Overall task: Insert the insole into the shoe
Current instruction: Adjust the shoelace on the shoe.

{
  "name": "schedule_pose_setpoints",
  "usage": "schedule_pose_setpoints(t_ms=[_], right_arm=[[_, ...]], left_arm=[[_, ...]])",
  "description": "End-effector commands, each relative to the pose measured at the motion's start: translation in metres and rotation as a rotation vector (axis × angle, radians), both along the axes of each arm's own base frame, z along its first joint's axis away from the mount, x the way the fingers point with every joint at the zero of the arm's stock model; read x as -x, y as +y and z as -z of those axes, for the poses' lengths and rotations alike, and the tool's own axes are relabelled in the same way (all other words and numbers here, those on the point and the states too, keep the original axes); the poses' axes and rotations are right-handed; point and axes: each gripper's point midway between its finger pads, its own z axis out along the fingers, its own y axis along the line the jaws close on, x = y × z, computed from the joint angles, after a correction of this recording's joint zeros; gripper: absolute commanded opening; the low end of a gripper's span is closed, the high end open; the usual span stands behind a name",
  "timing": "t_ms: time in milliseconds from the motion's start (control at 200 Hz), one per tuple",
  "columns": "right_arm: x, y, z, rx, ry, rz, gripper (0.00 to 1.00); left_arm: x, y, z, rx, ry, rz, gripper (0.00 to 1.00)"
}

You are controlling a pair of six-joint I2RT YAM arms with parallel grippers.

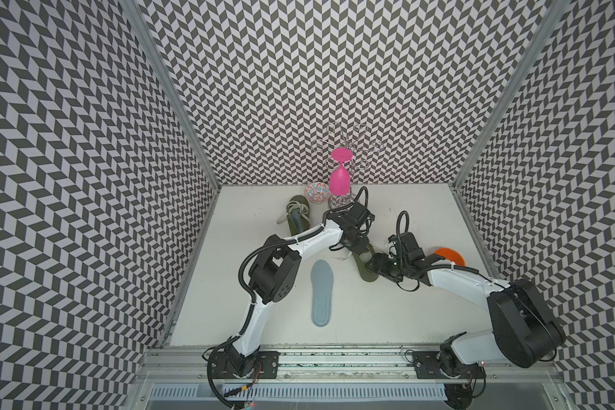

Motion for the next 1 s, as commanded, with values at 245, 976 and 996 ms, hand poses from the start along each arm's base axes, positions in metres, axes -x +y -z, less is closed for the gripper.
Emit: schedule_pose_setpoints(t_ms=[245, 976, 996], right_arm=[[-0.012, -0.038, 0.010, 0.129, -0.007, 0.169, 0.67], [-0.033, -0.049, 0.002, 0.114, -0.155, 0.118, 0.27], [-0.032, -0.049, 0.001, 0.110, -0.158, 0.119, 0.27]], left_arm=[[0.014, 0.001, -0.048, 0.238, 0.058, -0.273, 0.00], [0.045, 0.000, -0.006, -0.063, -0.066, -0.203, 0.60], [0.044, 0.000, -0.005, -0.082, -0.075, -0.192, 0.61]])
